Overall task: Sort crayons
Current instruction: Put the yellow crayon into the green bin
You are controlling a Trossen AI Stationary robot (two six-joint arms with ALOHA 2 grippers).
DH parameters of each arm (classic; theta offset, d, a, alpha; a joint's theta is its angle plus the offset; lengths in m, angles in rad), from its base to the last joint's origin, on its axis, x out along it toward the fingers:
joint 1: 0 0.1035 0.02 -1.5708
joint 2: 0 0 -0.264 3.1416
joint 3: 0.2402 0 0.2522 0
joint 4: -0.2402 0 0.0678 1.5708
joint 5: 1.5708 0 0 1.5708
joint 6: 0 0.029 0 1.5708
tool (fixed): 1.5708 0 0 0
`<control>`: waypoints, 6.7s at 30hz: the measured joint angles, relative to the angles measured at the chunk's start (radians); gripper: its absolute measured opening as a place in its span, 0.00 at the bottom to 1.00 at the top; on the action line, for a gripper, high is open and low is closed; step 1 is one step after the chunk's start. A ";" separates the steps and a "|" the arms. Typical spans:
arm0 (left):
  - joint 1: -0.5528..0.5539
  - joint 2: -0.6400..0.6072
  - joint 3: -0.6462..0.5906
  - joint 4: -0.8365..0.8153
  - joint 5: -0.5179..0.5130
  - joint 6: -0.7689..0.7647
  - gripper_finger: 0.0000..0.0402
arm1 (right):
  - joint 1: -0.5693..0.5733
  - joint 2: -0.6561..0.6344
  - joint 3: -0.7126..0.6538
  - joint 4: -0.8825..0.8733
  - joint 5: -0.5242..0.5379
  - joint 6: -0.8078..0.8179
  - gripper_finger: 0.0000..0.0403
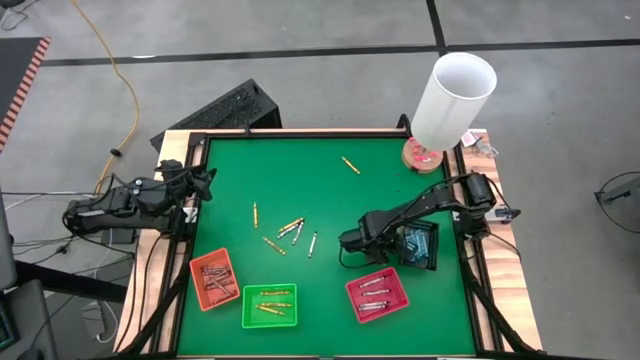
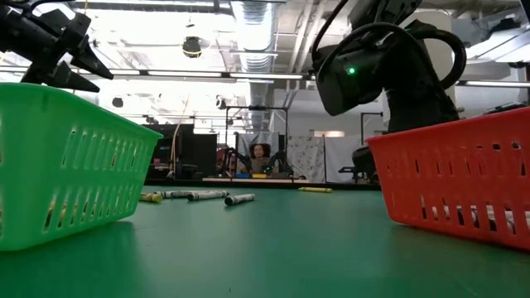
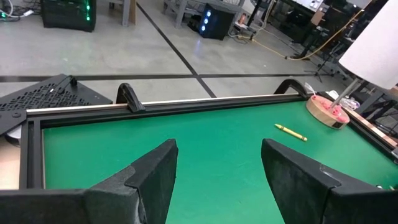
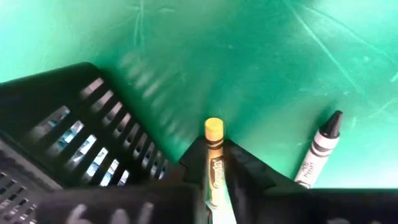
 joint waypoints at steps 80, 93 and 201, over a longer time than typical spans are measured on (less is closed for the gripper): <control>0.000 0.000 0.000 0.003 -0.018 -0.009 0.56 | -0.004 0.003 0.461 1.101 -0.370 1.112 0.00; 0.000 0.000 0.000 0.003 -0.023 -0.012 0.56 | 0.000 0.004 0.500 1.106 -0.345 1.144 0.00; 0.001 0.000 0.000 -0.013 -0.043 -0.034 0.56 | -0.026 0.594 1.063 0.652 -0.635 0.920 0.09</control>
